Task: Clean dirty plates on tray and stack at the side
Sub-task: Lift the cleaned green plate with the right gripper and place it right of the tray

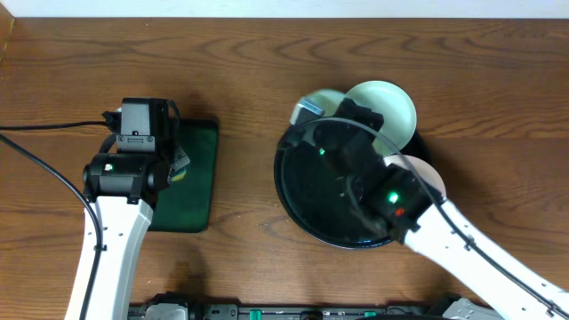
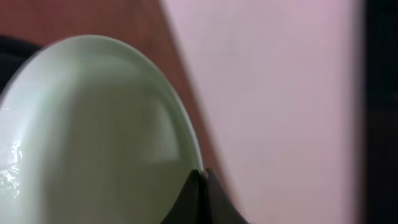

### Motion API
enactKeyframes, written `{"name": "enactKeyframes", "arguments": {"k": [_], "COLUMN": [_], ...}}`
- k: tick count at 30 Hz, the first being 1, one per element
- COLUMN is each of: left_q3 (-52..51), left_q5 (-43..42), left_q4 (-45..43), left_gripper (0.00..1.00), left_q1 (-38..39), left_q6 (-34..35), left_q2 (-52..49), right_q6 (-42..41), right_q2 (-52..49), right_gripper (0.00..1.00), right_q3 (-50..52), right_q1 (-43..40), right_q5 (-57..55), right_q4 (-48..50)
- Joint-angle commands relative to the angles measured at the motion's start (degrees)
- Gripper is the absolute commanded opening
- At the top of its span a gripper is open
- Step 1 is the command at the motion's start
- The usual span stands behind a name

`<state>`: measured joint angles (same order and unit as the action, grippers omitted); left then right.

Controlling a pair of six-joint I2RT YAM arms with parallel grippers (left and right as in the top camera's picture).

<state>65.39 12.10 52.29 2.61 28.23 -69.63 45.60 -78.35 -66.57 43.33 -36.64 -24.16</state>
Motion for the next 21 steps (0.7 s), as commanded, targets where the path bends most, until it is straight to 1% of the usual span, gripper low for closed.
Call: {"name": "enactKeyframes", "arguments": {"k": [1,7,11,14,16,18,21], "left_q3": [0.3,0.3,0.3,0.3,0.3,0.3,0.3], "left_q5": [0.3,0.3,0.3,0.3,0.3,0.3,0.3], "left_q4": [0.0,0.4,0.4,0.4,0.4,0.4,0.4], "left_gripper": [0.07,0.07,0.07,0.07,0.08,0.07,0.07], "left_q1": [-0.3,-0.3,-0.3,-0.3,-0.3,-0.3,-0.3], "left_q6": [-0.8,-0.8,-0.8,-0.8,-0.8,-0.8,-0.8], "left_q2": [0.4,0.4,0.4,0.4,0.4,0.4,0.4], "right_q6": [-16.2,-31.7,-38.2,-43.0,-47.4,-51.1,-54.3], "right_q2": [-2.9,-4.0,-4.4,-5.6,-7.1,-9.0,-12.7], "right_gripper": [0.01,0.01,0.01,0.01,0.01,0.01,0.01], "right_q3": [-0.2,-0.2,-0.2,-0.2,-0.2,-0.2,-0.2], "right_q1": [-7.5,-22.2,-34.5,-45.3,-51.7,-57.2,-64.0], "right_q5": [19.1,37.8,49.2,57.5,60.6,61.4,61.1], "right_q4": [-1.7,0.3,0.8,0.9,1.0,1.0,1.6]}}
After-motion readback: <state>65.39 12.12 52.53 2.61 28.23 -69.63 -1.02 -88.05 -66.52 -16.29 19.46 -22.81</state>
